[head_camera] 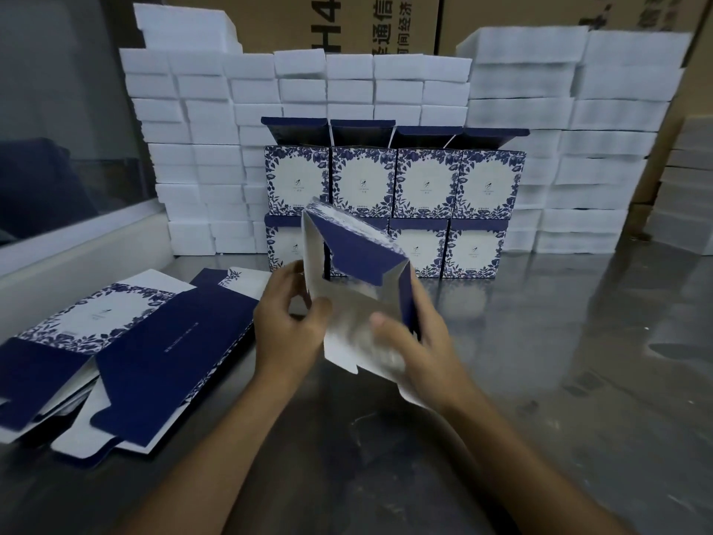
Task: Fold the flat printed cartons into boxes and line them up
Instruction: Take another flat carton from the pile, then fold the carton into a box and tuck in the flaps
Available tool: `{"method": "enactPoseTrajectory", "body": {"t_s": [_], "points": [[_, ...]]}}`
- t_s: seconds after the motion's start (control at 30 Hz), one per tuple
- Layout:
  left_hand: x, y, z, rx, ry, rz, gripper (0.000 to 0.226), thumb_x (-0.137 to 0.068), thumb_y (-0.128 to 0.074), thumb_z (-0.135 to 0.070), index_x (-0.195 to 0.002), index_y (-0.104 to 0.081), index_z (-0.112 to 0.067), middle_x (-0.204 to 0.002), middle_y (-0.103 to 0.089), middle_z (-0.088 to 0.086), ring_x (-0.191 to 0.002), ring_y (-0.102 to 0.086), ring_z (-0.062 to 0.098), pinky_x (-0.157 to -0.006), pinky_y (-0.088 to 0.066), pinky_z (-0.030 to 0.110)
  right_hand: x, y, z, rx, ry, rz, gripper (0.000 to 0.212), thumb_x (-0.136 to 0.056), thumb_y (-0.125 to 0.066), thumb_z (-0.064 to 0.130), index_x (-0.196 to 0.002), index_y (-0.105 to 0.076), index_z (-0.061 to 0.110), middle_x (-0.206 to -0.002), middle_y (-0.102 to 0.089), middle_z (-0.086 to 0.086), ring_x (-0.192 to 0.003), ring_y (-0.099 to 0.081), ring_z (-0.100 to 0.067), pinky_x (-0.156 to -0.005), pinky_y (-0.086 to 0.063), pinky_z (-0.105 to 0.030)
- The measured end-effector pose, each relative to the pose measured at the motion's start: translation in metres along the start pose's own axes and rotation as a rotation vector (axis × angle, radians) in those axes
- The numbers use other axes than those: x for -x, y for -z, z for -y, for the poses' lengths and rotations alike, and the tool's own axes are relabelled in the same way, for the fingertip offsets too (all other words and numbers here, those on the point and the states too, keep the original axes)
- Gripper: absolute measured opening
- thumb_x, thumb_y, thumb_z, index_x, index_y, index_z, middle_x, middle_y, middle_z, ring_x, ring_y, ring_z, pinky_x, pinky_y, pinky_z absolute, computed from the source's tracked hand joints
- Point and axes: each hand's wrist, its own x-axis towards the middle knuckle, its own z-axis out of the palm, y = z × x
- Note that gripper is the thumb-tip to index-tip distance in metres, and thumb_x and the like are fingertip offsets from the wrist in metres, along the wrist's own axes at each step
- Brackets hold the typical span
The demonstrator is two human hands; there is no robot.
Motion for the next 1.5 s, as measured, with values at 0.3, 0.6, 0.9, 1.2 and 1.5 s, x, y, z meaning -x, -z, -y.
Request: {"method": "enactPoseTrajectory", "body": {"t_s": [0.3,0.6,0.9,1.2,1.5], "points": [[-0.004,-0.002,0.0,0.114,0.055,-0.001,0.013,-0.075,-0.065,-0.043,-0.088,-0.064,-0.045,-0.092,-0.071,-0.007,-0.093,-0.067,0.025,-0.082,-0.053,0.053,-0.002,0.009,0.022,-0.055,-0.1,-0.296,0.048,-0.094,-0.048,0.064,-0.096,-0.071,0.022,-0.085,-0.077,0.006,-0.083,-0.072,-0.009,-0.075,-0.057,-0.031],[-0.007,0.001,0.009,0.058,0.116,-0.036,0.044,-0.087,-0.054,-0.041,-0.053,-0.041,-0.016,-0.057,-0.033,-0.009,-0.068,-0.034,0.022,-0.078,-0.049,0.067,-0.005,0.017,0.024,-0.147,-0.01,-0.513,0.006,-0.102,-0.055,0.013,-0.099,-0.053,0.018,-0.085,-0.075,-0.004,-0.074,-0.074,-0.017,-0.054,-0.058,-0.028],[-0.009,0.003,0.01,0.044,0.094,-0.088,0.05,-0.084,-0.056,-0.041,-0.059,-0.031,-0.006,-0.063,-0.031,-0.001,-0.067,-0.037,0.026,-0.069,-0.046,0.065,-0.001,0.013,0.022,-0.039,0.053,-0.469,0.022,-0.096,-0.065,0.035,-0.088,-0.051,0.019,-0.095,-0.075,-0.011,-0.089,-0.075,-0.025,-0.057,-0.061,-0.037],[-0.011,0.005,0.014,-0.104,0.032,-0.148,0.047,-0.088,-0.054,-0.033,-0.048,-0.032,-0.026,-0.052,-0.034,-0.01,-0.056,-0.029,0.011,-0.06,-0.031,0.039,0.0,0.015,0.014,0.396,0.219,-0.143,0.075,-0.071,-0.028,-0.011,-0.113,-0.063,0.04,-0.14,-0.044,0.021,-0.129,-0.053,-0.023,-0.088,-0.057,-0.047],[-0.009,0.004,0.009,-0.024,0.055,-0.093,0.053,-0.082,-0.054,-0.047,-0.062,-0.033,-0.003,-0.067,-0.033,0.01,-0.067,-0.034,0.023,-0.063,-0.045,0.063,-0.001,0.017,0.004,0.437,0.184,-0.144,0.085,-0.087,-0.051,0.011,-0.142,-0.022,0.069,-0.148,-0.033,0.036,-0.137,-0.048,-0.017,-0.1,-0.052,-0.055]]}}
